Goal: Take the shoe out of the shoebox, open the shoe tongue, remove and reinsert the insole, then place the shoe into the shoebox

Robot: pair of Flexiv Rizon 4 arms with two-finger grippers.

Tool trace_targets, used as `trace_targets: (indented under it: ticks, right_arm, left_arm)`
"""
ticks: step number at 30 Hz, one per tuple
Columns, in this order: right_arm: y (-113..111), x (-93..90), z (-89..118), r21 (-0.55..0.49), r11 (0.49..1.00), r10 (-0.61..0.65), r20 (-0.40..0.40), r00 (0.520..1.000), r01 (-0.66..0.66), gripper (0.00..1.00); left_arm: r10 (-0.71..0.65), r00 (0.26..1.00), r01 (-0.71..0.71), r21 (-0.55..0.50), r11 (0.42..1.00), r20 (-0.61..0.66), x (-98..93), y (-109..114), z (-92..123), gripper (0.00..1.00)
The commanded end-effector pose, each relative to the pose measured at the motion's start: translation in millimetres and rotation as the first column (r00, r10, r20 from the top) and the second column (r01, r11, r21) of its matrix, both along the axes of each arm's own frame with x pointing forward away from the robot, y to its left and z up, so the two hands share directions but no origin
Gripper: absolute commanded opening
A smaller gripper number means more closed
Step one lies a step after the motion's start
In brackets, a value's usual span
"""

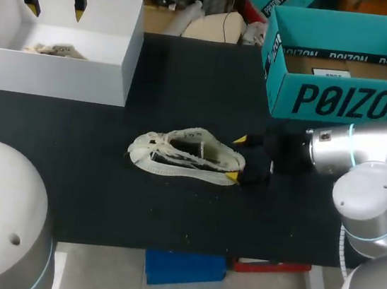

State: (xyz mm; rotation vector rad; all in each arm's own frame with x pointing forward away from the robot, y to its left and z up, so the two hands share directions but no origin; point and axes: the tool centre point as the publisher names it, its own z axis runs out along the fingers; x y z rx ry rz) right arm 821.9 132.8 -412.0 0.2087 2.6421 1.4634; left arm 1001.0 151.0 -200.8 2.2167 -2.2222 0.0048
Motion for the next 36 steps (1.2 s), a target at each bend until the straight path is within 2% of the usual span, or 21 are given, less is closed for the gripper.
trace_targets:
  ticks: [1,10,17,24,25,26,27,36]
  right_arm:
    - [4.4,-3.2,-3.8,0.006,1.000,-0.005,0.000,1.000,0.005,1.00]
    - [10.7,-11.2,-13.8,0.025,0.999,-0.019,-0.015,1.000,0.019,1.00]
    - [15.6,-0.2,-21.7,0.033,0.999,-0.020,-0.009,1.000,0.020,1.00]
    - [16.8,3.1,-25.5,0.041,0.999,-0.010,-0.018,1.000,0.011,1.00]
    - [16.9,3.0,-26.2,0.041,0.999,-0.008,-0.021,1.000,0.009,0.93]
    - [17.3,2.7,-27.0,0.037,0.999,-0.003,-0.032,0.999,0.004,0.37]
    - [17.8,1.8,-28.1,0.040,0.999,-0.001,-0.042,0.999,0.002,0.00]
    - [17.8,1.8,-28.1,0.040,0.999,-0.001,-0.042,0.999,0.002,0.00]
  left_arm:
    - [0.001,1.000,-0.001,0.002,1.000,-0.001,-0.2,-0.4,0.5,1.00]
    - [0.001,1.000,-0.001,0.002,1.000,-0.001,-0.2,-0.4,0.5,1.00]
    - [0.001,1.000,-0.001,0.002,1.000,-0.001,-0.2,-0.4,0.5,1.00]
    - [0.001,1.000,-0.001,0.002,1.000,-0.001,-0.2,-0.4,0.5,1.00]
    - [0.001,1.000,-0.001,0.002,1.000,-0.001,-0.2,-0.4,0.5,1.00]
    - [0.001,1.000,-0.001,0.002,1.000,-0.001,-0.2,-0.4,0.5,1.00]
    - [0.001,1.000,-0.001,0.002,1.000,-0.001,-0.2,-0.4,0.5,1.00]
    - [0.001,1.000,-0.001,0.002,1.000,-0.001,-0.2,-0.4,0.5,1.00]
